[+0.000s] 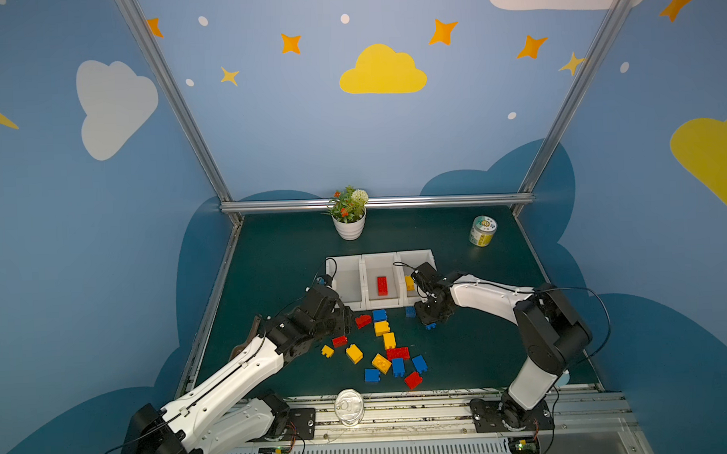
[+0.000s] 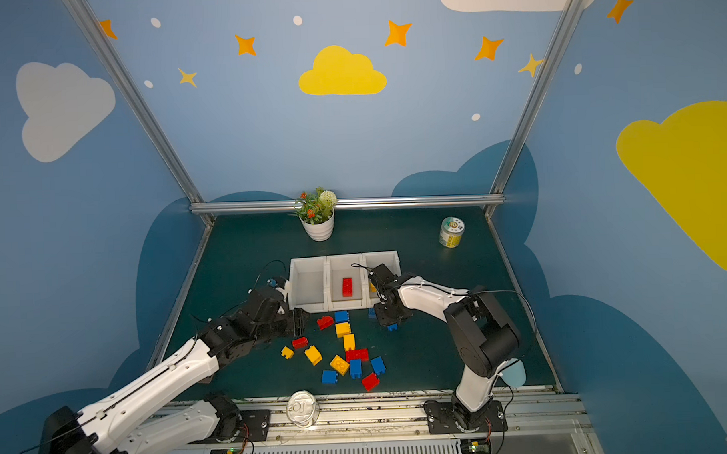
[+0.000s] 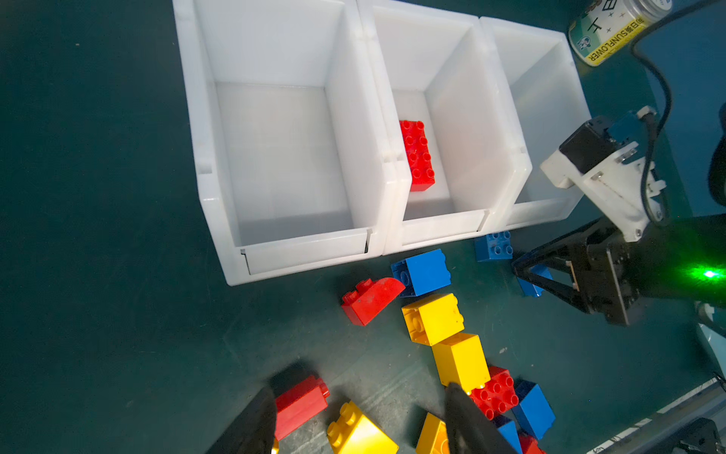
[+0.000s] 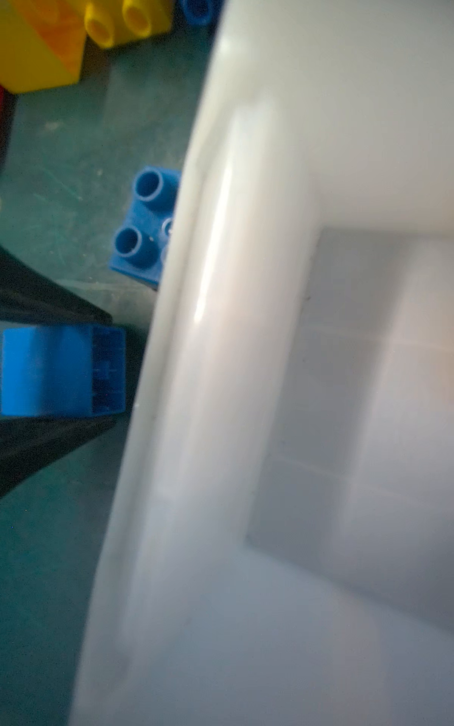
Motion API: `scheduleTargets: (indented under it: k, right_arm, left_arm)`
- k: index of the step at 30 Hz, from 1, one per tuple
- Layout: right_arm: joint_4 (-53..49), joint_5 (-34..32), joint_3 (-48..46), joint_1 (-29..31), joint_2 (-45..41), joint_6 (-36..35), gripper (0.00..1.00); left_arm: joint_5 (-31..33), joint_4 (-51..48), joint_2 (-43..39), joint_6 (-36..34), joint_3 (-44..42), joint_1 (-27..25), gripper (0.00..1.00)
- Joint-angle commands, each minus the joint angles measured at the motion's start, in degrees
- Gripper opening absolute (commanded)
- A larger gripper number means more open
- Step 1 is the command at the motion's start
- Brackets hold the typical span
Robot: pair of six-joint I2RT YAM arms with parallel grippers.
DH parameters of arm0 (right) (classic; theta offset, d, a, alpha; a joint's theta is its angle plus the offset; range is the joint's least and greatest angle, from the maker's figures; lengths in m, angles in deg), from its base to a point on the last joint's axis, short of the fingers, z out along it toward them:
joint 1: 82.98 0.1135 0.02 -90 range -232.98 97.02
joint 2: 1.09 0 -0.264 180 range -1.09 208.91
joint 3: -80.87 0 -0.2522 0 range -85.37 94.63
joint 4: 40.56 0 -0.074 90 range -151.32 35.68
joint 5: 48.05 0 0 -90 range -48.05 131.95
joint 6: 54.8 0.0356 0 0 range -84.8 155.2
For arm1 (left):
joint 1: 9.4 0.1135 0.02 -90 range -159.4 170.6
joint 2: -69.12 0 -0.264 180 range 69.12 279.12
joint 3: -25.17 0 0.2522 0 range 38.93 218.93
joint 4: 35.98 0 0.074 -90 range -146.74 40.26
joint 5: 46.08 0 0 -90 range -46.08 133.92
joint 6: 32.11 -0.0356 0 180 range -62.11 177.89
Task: Sort the legos into containers by color
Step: 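Grasp a blue brick with the right gripper while the left gripper withdraws, then carry the blue brick to the nearest-end bin compartment and release it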
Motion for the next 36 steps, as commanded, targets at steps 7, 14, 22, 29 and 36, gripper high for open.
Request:
scheduleTargets:
  k: [7, 14, 22, 29, 36]
  right_arm:
    - [-6.07, 1.25, 2.20, 5.44, -4.60, 3.03, 0.23]
    - [-10.51, 3.60, 19.07, 8.41, -3.75, 0.23, 0.22]
    - [-14.83, 7.70, 48.27, 11.03, 16.32, -3.65, 0.22]
    - [-20.87, 7.65, 65.96, 12.60, 31.19, -2.61, 0.23]
    - [-20.38, 8.97, 66.81, 13.02, 33.08, -2.51, 0.38]
  left_arm:
    - [1.68, -0.04, -3.45, 0.42, -2.00, 0.38, 0.68]
    - [1.89, -0.19, -6.37, 1.28, -3.99, 1.31, 0.69]
    - [1.09, -2.21, -10.61, 3.17, -6.50, 2.47, 0.68]
    - [0.69, -4.60, -13.79, 4.53, -7.69, 2.57, 0.68]
    - [0.56, -5.51, -15.80, 5.52, -9.24, 2.64, 0.69]
